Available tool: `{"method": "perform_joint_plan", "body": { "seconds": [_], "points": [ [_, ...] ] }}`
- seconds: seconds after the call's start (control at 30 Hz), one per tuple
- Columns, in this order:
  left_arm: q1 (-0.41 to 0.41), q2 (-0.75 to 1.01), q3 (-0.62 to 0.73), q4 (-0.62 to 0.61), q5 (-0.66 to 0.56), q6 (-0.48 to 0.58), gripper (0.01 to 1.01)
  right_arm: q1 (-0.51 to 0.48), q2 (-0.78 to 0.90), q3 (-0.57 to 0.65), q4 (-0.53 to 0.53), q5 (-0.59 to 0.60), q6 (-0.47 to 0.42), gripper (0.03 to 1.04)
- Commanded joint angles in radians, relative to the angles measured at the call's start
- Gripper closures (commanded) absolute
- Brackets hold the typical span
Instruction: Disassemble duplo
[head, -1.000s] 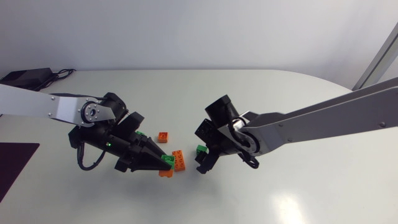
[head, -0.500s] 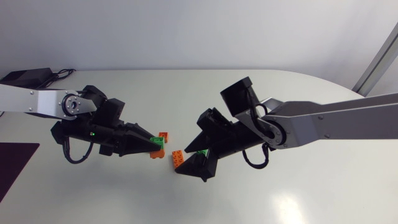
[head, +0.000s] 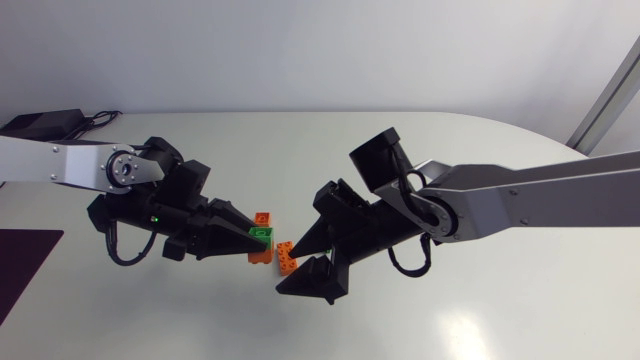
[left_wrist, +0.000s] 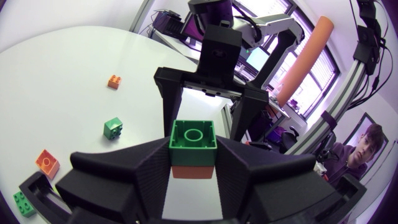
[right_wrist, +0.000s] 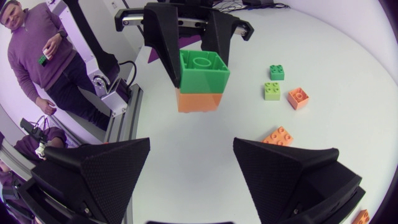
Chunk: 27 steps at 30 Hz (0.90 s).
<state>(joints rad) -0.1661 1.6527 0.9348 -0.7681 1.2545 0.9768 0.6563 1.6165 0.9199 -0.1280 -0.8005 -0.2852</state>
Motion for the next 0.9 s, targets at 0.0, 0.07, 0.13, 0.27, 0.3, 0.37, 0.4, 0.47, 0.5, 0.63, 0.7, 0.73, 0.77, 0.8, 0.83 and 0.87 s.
{"method": "perform_joint_plan", "body": {
  "seconds": [0.0, 0.07, 0.13, 0.27, 0.3, 0.37, 0.4, 0.47, 0.5, 0.63, 0.7, 0.73, 0.77, 0.8, 0.83, 0.87],
  "points": [
    [-0.016, -0.019, -0.016, -0.031, 0.020, 0.051, 0.921, -0.003, -0.023, -0.024, 0.007, -0.034, -0.012, 0.10],
    [-0.016, -0.014, -0.014, -0.034, 0.020, 0.051, 0.921, -0.004, -0.027, -0.027, 0.005, -0.075, -0.012, 0.10],
    [-0.018, -0.010, -0.014, -0.040, 0.026, 0.053, 0.921, -0.004, -0.043, -0.038, 0.008, -0.101, -0.016, 0.10],
    [-0.035, -0.010, -0.014, -0.091, 0.026, 0.111, 0.921, -0.003, -0.052, -0.044, 0.008, -0.134, -0.019, 0.12],
    [-0.039, -0.010, -0.013, -0.108, 0.028, 0.128, 0.921, -0.001, -0.050, -0.044, 0.010, -0.135, -0.020, 0.13],
    [-0.044, -0.007, -0.008, -0.137, 0.026, 0.157, 0.921, 0.003, -0.049, -0.046, 0.010, -0.137, -0.022, 0.13],
    [-0.046, -0.007, -0.007, -0.146, 0.026, 0.166, 0.921, 0.003, -0.047, -0.046, 0.010, -0.137, -0.023, 0.13],
    [-0.052, -0.005, -0.005, -0.168, 0.026, 0.188, 0.921, 0.006, -0.043, -0.044, 0.010, -0.137, -0.023, 0.14],
    [-0.055, -0.004, -0.005, -0.181, 0.028, 0.201, 0.921, 0.006, -0.041, -0.044, 0.011, -0.137, -0.023, 0.16],
    [-0.058, -0.001, 0.004, -0.231, 0.028, 0.253, 0.921, 0.012, -0.027, -0.039, 0.011, -0.137, -0.023, 0.16],
    [-0.059, 0.005, 0.009, -0.243, 0.028, 0.263, 0.921, 0.019, -0.024, -0.039, 0.011, -0.137, -0.023, 0.16],
    [-0.062, 0.010, 0.012, -0.246, 0.029, 0.263, 0.921, 0.023, -0.024, -0.038, 0.011, -0.137, -0.026, 0.16],
    [-0.064, 0.016, 0.016, -0.247, 0.031, 0.263, 0.921, 0.026, -0.026, -0.038, 0.011, -0.137, -0.026, 0.16],
    [-0.069, 0.021, 0.019, -0.249, 0.031, 0.263, 0.921, 0.029, -0.024, -0.039, 0.011, -0.137, -0.026, 0.16],
    [-0.075, 0.029, 0.022, -0.250, 0.031, 0.264, 0.921, 0.034, -0.024, -0.039, 0.011, -0.137, -0.026, 0.16],
    [-0.079, 0.032, 0.024, -0.252, 0.031, 0.266, 0.921, 0.035, -0.021, -0.039, 0.011, -0.137, -0.028, 0.16]
  ]
}}
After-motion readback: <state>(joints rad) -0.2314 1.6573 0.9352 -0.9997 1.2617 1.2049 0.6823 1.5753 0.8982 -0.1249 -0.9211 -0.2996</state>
